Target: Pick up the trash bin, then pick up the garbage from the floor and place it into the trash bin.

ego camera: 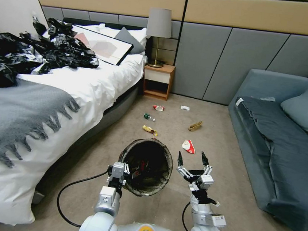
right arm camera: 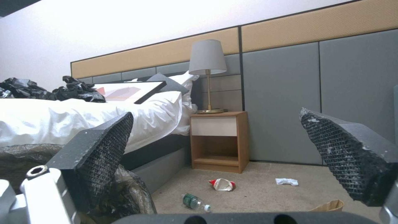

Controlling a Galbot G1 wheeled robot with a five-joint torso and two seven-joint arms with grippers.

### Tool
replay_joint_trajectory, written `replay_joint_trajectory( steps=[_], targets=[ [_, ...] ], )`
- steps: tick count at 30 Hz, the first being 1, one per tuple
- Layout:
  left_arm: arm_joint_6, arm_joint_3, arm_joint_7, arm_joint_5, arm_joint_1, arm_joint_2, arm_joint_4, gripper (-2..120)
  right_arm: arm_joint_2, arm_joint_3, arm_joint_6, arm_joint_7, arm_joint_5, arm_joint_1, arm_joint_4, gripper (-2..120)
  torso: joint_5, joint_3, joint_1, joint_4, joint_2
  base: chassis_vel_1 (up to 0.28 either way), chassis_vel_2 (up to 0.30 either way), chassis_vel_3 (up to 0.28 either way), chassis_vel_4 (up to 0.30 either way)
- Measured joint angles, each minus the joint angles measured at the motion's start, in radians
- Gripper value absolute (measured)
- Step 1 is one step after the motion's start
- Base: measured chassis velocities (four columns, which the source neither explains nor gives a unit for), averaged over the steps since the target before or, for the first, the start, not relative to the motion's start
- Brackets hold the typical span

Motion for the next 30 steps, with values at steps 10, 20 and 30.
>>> replay_joint_trajectory(
  steps=[10, 20, 30],
  targets=[
    [-0.004, 0.001, 0.002, 0.004, 0.000, 0.002, 0.000, 1, -0.001, 0.005, 0.004, -0.002, -0.001, -0.005, 0.005, 100, 0.0000, 0.000, 0.000, 0.0000, 0.000, 0.000, 0.000, 0.000, 0.000],
    [-0.004, 0.001, 0.002, 0.004, 0.000, 0.002, -0.004, 1, 0.003, 0.013, -0.022, 0.061, -0.017, -0.004, 0.006, 100, 0.0000, 0.000, 0.000, 0.0001, 0.000, 0.000, 0.000, 0.000, 0.000],
    [-0.006, -0.001, 0.004, 0.007, 0.000, -0.001, -0.004, 1, 0.006, 0.024, -0.020, 0.071, -0.017, -0.002, 0.000, 100, 0.0000, 0.000, 0.000, 0.0000, 0.000, -0.014, 0.014, 0.018, -0.015]
  ],
)
